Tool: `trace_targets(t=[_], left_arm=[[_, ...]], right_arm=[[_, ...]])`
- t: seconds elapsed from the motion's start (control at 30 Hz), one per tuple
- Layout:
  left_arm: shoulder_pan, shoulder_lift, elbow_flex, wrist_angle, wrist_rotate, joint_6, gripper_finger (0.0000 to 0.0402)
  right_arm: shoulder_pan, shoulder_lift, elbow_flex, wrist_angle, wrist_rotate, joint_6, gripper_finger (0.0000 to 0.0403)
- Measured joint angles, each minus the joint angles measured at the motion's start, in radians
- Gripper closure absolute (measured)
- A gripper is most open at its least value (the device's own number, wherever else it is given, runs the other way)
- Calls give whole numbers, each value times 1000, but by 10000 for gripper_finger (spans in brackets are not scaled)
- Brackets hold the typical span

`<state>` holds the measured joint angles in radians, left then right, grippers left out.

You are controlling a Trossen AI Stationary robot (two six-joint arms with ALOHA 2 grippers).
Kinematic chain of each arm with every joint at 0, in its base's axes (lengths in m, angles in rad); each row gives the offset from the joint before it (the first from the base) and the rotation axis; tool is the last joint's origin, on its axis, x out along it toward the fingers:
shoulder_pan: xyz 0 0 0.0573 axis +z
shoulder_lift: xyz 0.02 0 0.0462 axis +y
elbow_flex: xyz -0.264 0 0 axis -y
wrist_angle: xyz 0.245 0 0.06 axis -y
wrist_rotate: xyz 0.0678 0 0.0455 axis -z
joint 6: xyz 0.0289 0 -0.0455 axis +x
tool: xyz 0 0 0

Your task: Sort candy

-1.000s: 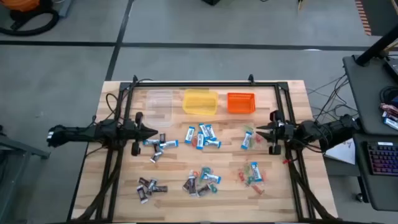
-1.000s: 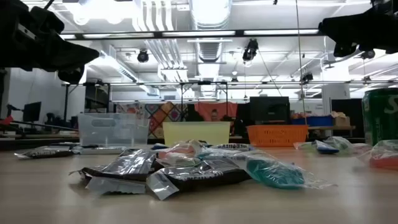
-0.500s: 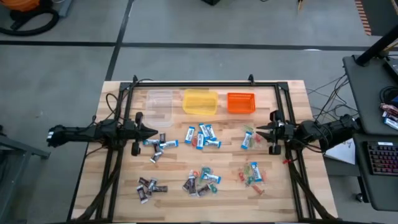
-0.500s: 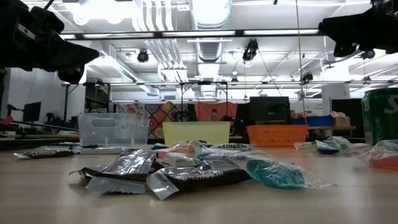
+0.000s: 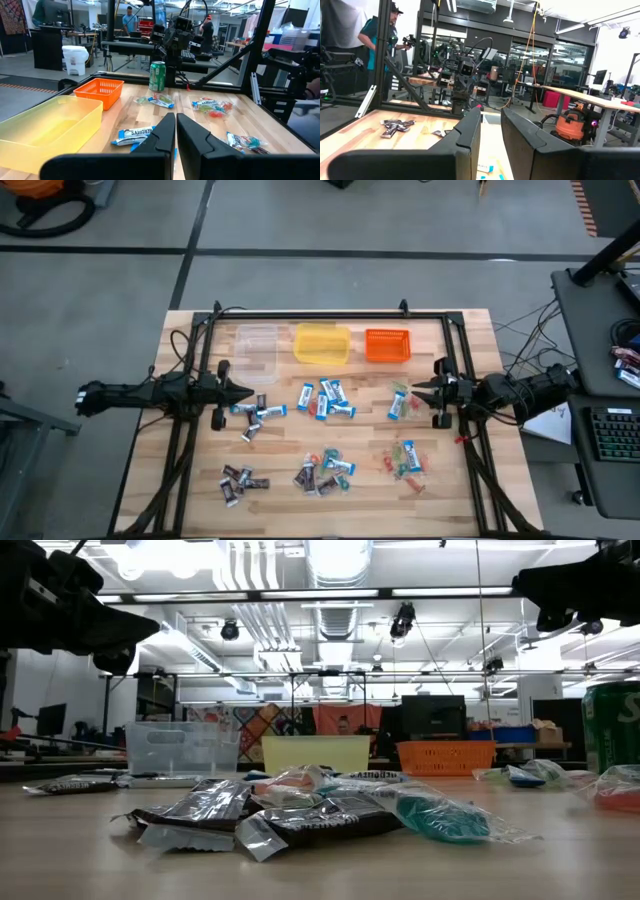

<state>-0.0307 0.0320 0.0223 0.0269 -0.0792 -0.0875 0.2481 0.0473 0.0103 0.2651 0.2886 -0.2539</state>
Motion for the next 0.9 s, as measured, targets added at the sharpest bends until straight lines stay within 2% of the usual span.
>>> trace_targets(t=[0.9], left_arm=[[0, 1, 0, 20, -1, -14, 402]], right_arm=[[0, 0, 0, 0, 0, 0, 335]])
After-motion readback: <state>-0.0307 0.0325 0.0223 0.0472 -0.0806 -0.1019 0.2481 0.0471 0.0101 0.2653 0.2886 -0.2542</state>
